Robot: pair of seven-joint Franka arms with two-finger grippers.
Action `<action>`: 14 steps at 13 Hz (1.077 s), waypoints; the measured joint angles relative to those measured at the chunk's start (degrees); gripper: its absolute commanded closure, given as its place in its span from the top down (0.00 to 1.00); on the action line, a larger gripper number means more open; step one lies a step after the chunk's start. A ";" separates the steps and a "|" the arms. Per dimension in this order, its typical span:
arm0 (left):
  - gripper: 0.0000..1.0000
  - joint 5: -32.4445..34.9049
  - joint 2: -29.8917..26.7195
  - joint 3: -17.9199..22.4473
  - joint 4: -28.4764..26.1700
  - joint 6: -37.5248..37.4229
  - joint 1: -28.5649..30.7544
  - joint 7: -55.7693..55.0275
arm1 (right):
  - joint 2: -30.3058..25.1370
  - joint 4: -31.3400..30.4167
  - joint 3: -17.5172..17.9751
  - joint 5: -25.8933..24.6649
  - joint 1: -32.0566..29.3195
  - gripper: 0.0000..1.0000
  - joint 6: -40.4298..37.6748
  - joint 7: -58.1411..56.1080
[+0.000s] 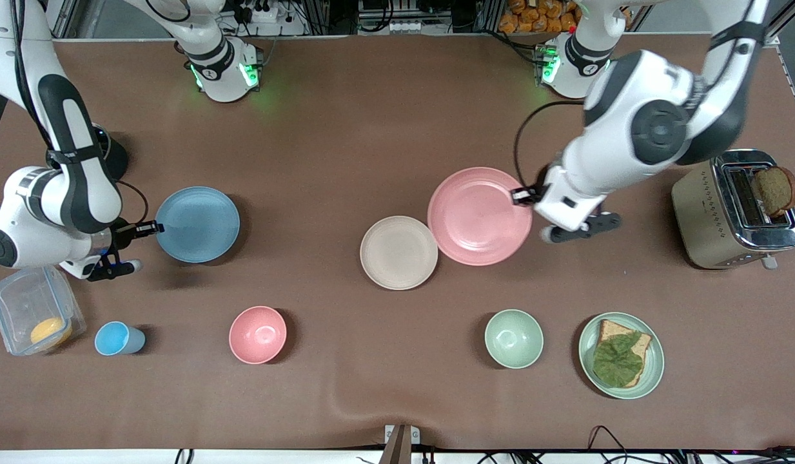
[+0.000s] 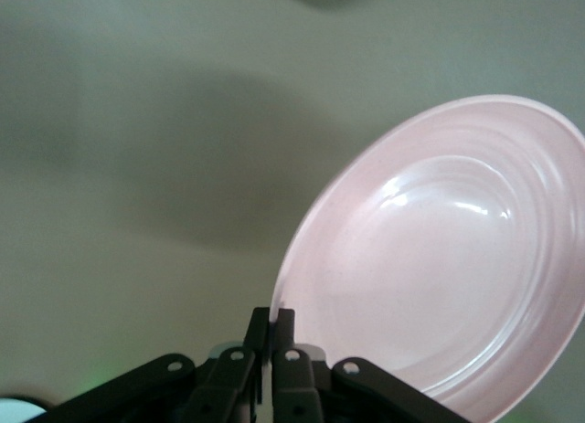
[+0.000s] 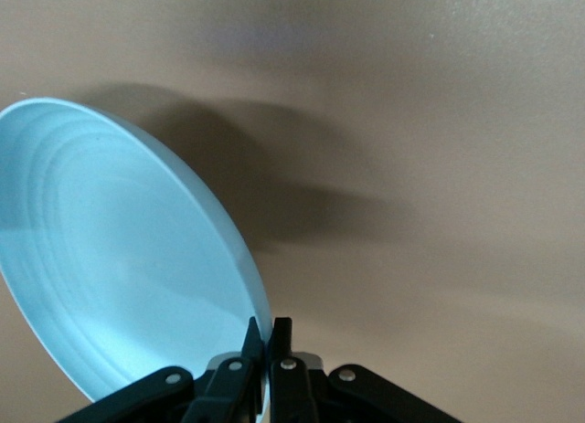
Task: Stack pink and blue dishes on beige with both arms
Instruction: 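Lower the pink plate onto the beige plate with the left gripper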
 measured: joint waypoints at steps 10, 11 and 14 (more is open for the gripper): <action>0.00 5.98 16.41 0.60 -10.93 33.71 -9.50 -12.62 | 0.10 2.73 0.14 1.19 0.45 0.00 -2.88 0.00; 0.00 5.98 16.43 0.60 -12.43 35.82 -9.46 -12.62 | 0.10 3.24 0.15 1.52 0.60 0.00 -3.42 0.01; 0.00 5.98 16.49 0.60 -14.16 38.20 -9.46 -12.92 | 0.10 4.12 0.16 1.85 1.08 0.00 -4.20 0.02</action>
